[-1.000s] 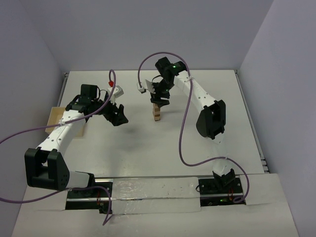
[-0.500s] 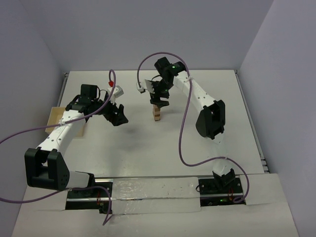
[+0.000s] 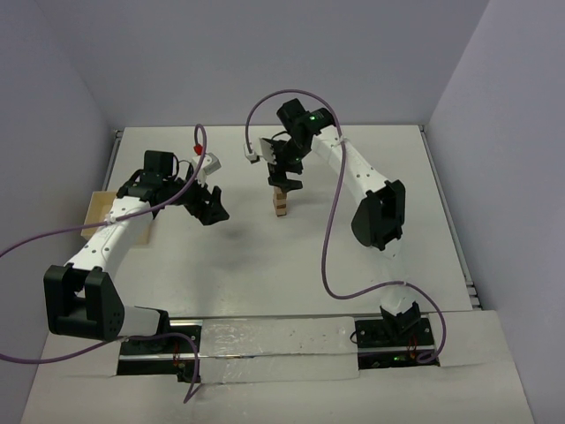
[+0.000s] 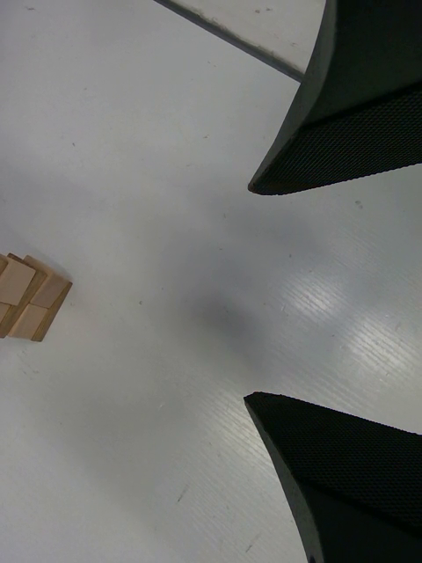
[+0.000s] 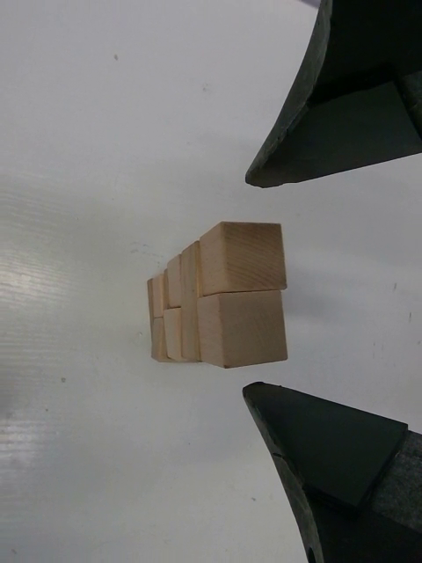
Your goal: Build the wood block tower
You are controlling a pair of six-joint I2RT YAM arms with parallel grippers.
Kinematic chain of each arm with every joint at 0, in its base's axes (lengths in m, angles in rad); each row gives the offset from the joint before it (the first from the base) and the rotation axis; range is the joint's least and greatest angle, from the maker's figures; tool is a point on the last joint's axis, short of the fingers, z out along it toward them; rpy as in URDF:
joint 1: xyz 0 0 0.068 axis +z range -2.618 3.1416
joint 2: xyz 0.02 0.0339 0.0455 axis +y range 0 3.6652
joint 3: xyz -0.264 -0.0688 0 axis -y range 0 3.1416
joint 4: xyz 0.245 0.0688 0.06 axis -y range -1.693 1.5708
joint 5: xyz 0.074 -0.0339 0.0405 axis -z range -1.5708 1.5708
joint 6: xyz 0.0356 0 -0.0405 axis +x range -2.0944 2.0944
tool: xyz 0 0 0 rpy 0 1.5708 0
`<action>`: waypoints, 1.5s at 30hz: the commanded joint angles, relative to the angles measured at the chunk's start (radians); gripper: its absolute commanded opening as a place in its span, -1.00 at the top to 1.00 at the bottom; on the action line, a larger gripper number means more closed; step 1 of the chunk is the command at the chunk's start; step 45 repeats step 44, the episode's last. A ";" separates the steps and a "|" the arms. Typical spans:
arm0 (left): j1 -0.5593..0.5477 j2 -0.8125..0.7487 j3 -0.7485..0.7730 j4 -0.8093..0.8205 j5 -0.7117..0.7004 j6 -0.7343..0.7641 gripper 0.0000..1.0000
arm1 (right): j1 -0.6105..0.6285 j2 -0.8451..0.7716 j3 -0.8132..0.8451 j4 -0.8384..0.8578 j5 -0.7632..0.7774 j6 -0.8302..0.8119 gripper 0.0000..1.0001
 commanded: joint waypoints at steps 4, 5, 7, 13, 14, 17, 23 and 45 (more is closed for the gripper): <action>0.004 -0.054 0.076 0.006 -0.011 -0.040 -0.98 | 0.014 -0.225 0.097 -0.011 -0.064 0.060 -0.99; 0.004 -0.060 0.078 0.018 -0.041 -0.058 -0.98 | 0.013 -0.248 0.095 -0.002 -0.071 0.085 -0.99; 0.004 -0.070 0.079 0.042 -0.088 -0.093 -0.98 | 0.008 -0.290 0.087 0.021 -0.085 0.133 -0.99; 0.005 -0.115 0.077 0.122 -0.262 -0.239 -0.98 | -0.110 -0.514 -0.155 0.324 -0.092 0.484 -0.99; 0.004 -0.121 0.074 0.129 -0.285 -0.257 -0.99 | -0.134 -0.568 -0.233 0.406 -0.070 0.566 -0.99; 0.007 -0.121 0.066 0.133 -0.349 -0.324 -0.98 | -0.221 -0.686 -0.494 0.534 0.013 0.766 -0.99; 0.020 -0.088 0.053 0.142 -0.425 -0.360 -0.99 | -0.309 -0.971 -1.114 0.894 0.270 1.096 -0.99; 0.075 -0.275 -0.148 0.264 -0.600 -0.427 -0.99 | -0.317 -1.248 -1.477 1.119 0.537 1.297 -0.99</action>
